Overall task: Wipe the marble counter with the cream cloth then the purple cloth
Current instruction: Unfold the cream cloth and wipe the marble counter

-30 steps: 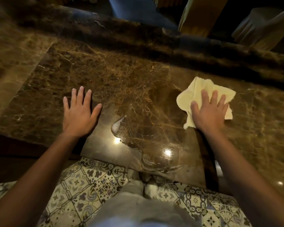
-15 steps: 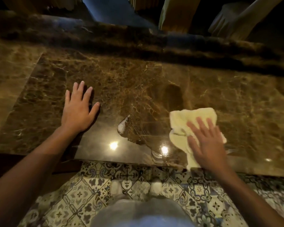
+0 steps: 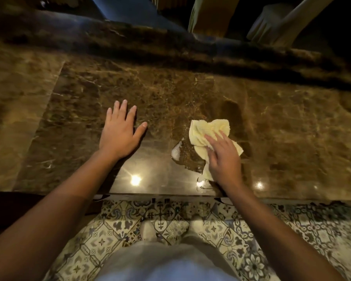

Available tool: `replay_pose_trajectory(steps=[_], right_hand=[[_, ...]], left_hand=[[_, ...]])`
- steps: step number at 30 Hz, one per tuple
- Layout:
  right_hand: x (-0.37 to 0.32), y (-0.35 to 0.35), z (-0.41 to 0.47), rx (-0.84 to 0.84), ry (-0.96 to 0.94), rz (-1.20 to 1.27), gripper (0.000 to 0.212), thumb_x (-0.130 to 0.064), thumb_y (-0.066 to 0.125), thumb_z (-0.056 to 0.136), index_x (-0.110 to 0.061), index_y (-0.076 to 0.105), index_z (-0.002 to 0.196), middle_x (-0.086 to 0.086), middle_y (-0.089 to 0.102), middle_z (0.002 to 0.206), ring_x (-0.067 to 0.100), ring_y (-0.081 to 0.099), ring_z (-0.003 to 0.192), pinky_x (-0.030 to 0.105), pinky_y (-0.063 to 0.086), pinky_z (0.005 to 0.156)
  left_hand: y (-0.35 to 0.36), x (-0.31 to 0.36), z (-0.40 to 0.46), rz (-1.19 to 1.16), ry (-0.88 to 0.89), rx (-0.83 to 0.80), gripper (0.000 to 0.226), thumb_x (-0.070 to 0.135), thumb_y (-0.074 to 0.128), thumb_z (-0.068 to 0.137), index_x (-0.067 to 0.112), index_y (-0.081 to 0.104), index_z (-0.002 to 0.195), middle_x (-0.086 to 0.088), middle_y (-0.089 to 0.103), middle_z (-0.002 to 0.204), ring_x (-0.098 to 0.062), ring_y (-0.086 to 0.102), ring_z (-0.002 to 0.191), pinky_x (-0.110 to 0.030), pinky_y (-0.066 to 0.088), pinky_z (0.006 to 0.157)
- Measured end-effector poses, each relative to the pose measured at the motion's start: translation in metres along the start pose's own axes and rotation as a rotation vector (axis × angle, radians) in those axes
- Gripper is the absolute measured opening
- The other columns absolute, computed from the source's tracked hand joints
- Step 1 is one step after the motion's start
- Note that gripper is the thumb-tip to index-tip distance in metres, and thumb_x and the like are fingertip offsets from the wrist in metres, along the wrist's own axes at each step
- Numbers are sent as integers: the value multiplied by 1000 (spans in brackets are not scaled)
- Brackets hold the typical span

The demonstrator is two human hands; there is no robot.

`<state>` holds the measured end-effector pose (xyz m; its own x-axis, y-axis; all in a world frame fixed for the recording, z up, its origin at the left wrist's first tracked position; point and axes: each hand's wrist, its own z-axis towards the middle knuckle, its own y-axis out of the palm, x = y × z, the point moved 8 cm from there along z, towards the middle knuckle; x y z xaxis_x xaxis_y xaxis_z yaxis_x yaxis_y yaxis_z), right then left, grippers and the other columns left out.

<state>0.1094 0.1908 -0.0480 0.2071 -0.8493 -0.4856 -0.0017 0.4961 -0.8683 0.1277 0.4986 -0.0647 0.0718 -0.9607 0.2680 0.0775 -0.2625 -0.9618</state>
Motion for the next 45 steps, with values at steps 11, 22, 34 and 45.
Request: replay_pose_trajectory(steps=[11,22,34,45], right_hand=[[-73,50,-49,-249,-306,-130,48,-41,41,105,-31,47,152,4,29,169,32,9,160,57,14,127],[-16,45,149,-214,-28,-341,62,-56,29,106,-33,24,163,7,16,174,35,3,160,55,4,128],[-17,37,-26,-294,-277,-279,61,-57,33,105,-34,27,162,3,17,173,30,2,161,55,8,128],[18,24,184,-132,210,-347,64,-57,31,105,-32,24,163,6,14,174,36,2,160,56,2,128]], left_hand=[[-20,-26,-9,-37,-153,112,64,51,32,106,9,43,153,-22,27,167,-38,14,157,-55,10,127],[-12,-26,-4,100,-169,73,68,54,32,106,13,32,159,-19,22,169,-35,11,158,-56,8,126],[-7,-30,-4,100,-170,104,69,57,30,105,13,33,158,-19,24,168,-34,13,158,-56,10,126],[-10,-28,-5,85,-186,73,69,56,31,105,13,32,159,-18,22,170,-33,10,159,-55,8,127]])
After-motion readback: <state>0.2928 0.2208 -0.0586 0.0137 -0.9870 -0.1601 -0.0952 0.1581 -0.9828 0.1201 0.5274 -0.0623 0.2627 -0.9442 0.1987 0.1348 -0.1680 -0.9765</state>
